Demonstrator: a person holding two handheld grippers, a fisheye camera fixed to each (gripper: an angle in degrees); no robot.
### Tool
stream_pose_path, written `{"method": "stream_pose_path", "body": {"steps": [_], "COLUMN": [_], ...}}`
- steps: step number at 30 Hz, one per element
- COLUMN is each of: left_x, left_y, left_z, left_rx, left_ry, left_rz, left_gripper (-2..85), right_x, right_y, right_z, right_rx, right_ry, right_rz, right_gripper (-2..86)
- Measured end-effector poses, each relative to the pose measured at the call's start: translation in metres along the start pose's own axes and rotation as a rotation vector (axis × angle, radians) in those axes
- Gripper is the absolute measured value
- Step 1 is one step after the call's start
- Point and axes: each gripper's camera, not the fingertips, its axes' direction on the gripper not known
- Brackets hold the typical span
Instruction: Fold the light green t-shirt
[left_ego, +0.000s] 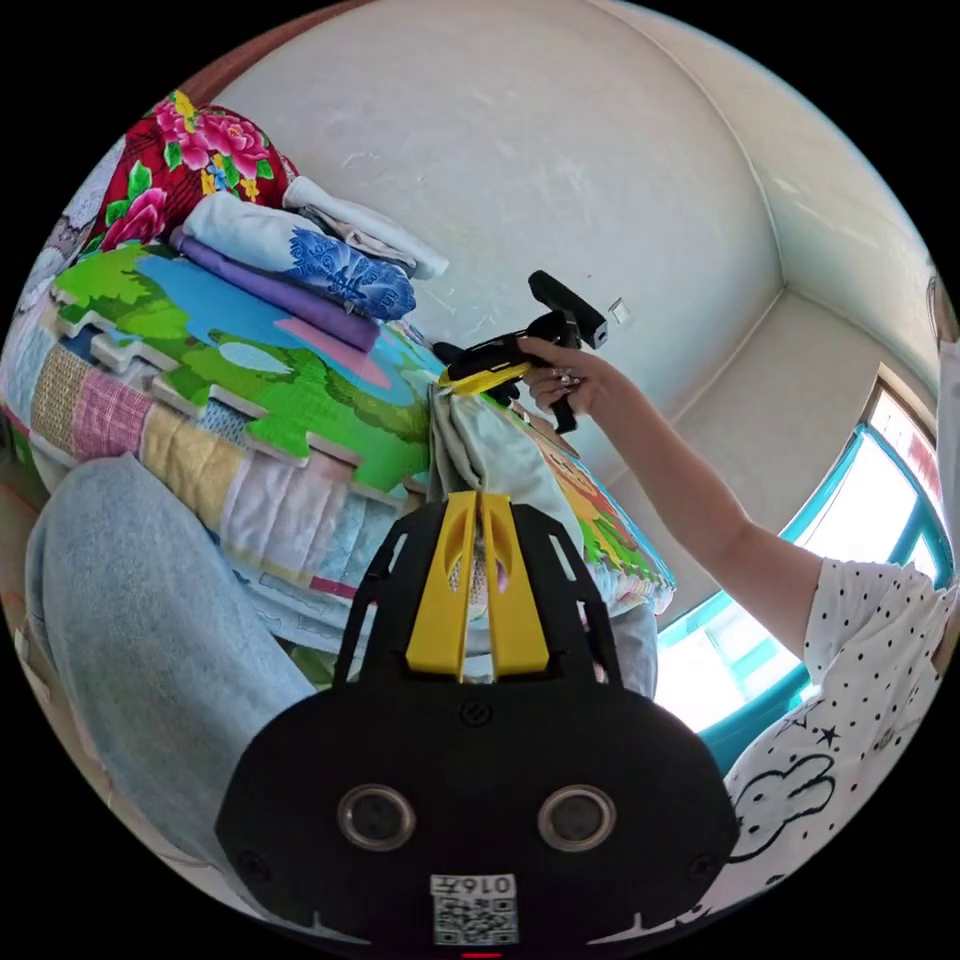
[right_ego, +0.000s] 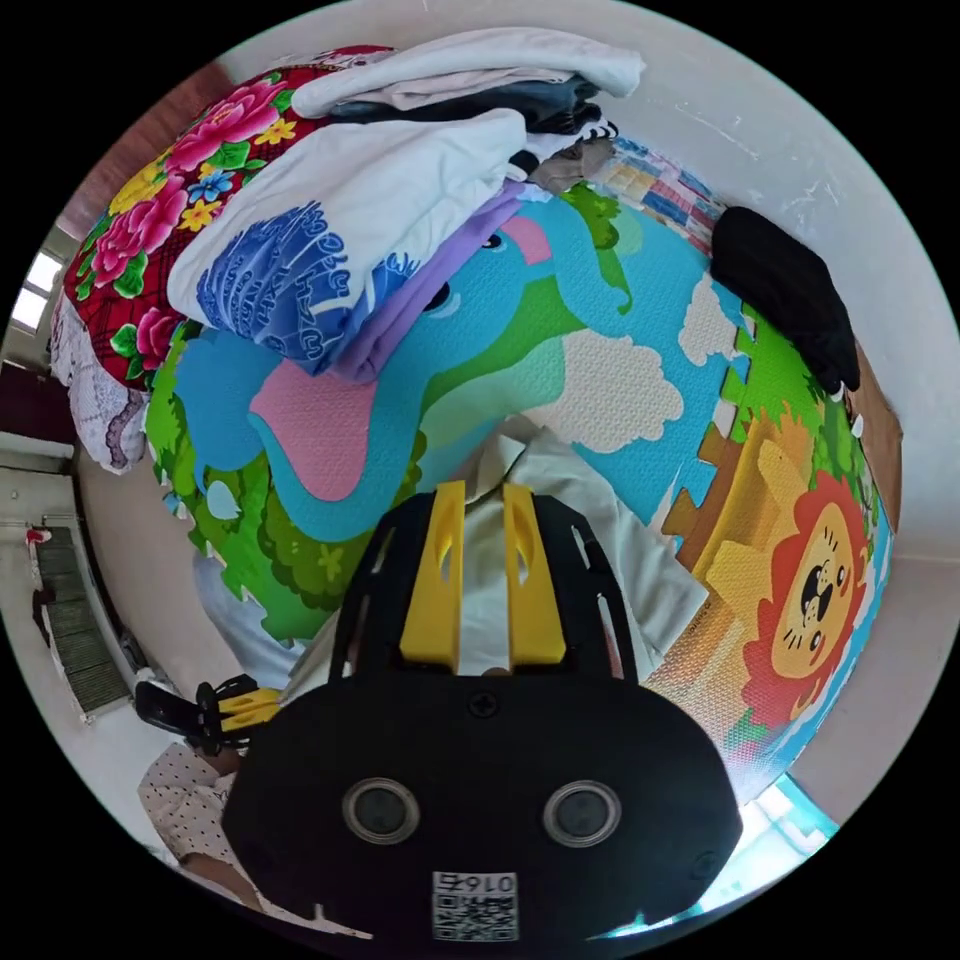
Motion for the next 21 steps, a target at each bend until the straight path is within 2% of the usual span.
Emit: {"method": "stream_pose_path", "body": {"steps": [3,7,11,14,16,18,21], "left_x": [-0.01,-0.012,0.005,0.018,0.021,0.02,0.017], "left_y": [0.0,-0.008,-0.021,-0.026,-0.026,-0.022,-0.016], "left_z": [-0.015,-0.019,0.012,0.038,0.051,0.062,0.057], "left_rx": [0.032,0.001,-0.168,-0.276,-0.325,-0.366,-0.314], "left_ry": [-0.089,-0.162,-0.16,-0.178,-0.208,-0.244,-0.248], "left_rz": [0.005,0.102,0.322,0.44,0.478,0.516,0.555], "left_gripper": [-0.9,-0.5,3.7,7.1,7.0,3.3,-0.4], "right_x": [-0.018,-0.035,-0.05,-0.062,-0.072,-0.083,-0.104], "right_y": [0.03,0.132,0.281,0.372,0.407,0.432,0.463], "right_z": [-0.008,-0.036,-0.025,0.011,0.039,0.068,0.111], "right_rx": [0.129,0.47,0.878,1.056,1.038,0.971,0.879], "right_ry": [-0.045,-0.055,-0.011,-0.046,-0.03,0.011,0.076], "right_rz": [-0.065,-0.192,-0.246,-0.255,-0.252,-0.24,-0.23], "right_gripper": [8.9,7.2,5.0,4.9,5.3,6.6,8.9]}}
